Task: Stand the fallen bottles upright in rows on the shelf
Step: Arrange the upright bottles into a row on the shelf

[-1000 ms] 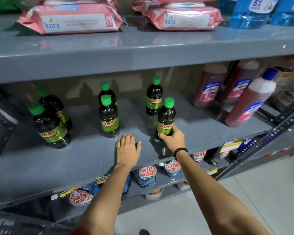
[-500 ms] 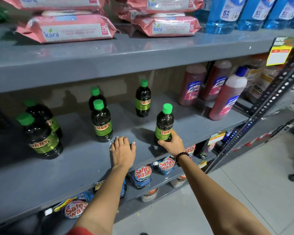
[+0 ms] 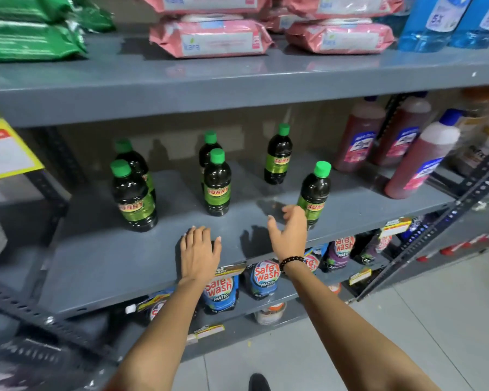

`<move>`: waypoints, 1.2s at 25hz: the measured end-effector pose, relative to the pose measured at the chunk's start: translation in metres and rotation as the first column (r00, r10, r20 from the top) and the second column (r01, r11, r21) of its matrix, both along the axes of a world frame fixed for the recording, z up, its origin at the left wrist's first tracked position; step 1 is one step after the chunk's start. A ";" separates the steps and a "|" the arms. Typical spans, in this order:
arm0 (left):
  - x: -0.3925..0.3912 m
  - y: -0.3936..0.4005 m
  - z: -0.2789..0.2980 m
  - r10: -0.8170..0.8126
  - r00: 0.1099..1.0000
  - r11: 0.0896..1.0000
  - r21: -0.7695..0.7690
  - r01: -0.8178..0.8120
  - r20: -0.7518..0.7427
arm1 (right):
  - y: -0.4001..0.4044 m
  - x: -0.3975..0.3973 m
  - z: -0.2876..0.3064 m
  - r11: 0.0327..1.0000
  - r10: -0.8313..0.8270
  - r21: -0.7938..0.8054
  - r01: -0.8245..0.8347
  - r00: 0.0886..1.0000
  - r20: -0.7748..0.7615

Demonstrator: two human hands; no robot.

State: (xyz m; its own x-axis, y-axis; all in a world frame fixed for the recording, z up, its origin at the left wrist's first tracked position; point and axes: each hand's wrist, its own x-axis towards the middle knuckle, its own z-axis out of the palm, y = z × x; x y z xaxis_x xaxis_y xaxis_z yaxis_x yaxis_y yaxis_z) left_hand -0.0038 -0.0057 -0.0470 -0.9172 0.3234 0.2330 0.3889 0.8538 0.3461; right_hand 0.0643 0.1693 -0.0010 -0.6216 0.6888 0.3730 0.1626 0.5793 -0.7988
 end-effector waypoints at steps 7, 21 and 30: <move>-0.021 -0.060 0.004 0.207 0.978 0.978 0.009 -0.207 0.015 | -0.055 -0.080 0.019 0.939 0.317 -0.226 -0.259 0.907 0.278; -0.025 -0.072 0.001 0.255 0.966 0.967 0.005 -0.255 0.041 | -0.065 -0.110 0.006 0.908 0.278 -0.372 -0.194 0.942 0.187; -0.024 -0.076 0.004 0.194 0.978 0.980 -0.045 -0.191 0.072 | -0.068 -0.033 -0.003 0.916 0.268 -0.360 -0.177 0.937 0.222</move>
